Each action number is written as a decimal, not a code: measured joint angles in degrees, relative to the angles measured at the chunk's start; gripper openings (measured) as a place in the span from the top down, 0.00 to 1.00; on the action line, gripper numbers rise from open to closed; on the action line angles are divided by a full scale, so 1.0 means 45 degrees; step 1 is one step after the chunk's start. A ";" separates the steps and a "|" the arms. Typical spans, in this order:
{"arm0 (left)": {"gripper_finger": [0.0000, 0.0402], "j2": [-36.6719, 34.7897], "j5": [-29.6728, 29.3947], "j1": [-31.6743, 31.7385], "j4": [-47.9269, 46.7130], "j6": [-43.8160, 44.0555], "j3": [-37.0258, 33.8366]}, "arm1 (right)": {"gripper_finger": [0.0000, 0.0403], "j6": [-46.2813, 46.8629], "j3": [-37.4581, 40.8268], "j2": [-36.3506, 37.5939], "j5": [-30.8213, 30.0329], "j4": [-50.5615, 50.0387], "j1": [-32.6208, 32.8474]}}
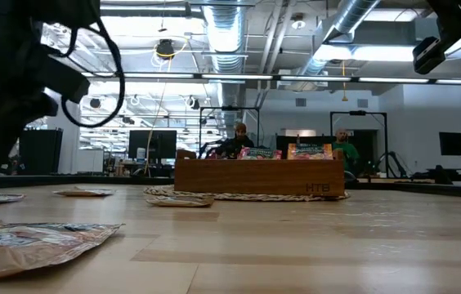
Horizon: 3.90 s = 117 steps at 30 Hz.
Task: Pick & Place Tea
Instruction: Put the red tea bag into the middle section of the wooden organizer
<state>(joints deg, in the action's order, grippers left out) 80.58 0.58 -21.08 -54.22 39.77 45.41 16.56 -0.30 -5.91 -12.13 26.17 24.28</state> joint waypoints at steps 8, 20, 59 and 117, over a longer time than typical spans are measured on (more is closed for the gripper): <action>0.58 -0.0714 -0.0080 0.0005 0.0699 0.0077 -0.0019 | 0.98 0.0000 0.0000 0.0000 0.0024 -0.0033 0.0003; 0.58 -0.0695 -0.0087 0.0015 0.0700 -0.0778 -0.0019 | 0.98 0.0000 0.0005 0.0000 0.0042 -0.0043 0.0003; 0.58 -0.0651 -0.0335 0.0019 0.2127 -0.0690 -0.1798 | 0.98 0.0010 0.0005 0.0000 0.0023 0.0005 0.0003; 1.00 -0.0982 -0.4259 0.0005 -0.1863 0.0175 0.2995 | 0.98 0.0979 -0.0180 0.0000 -0.0165 -0.0086 -0.0016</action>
<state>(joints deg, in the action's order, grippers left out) 76.16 -18.58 -21.06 -62.60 40.56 58.88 20.96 -1.10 -5.91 -12.88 25.79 24.21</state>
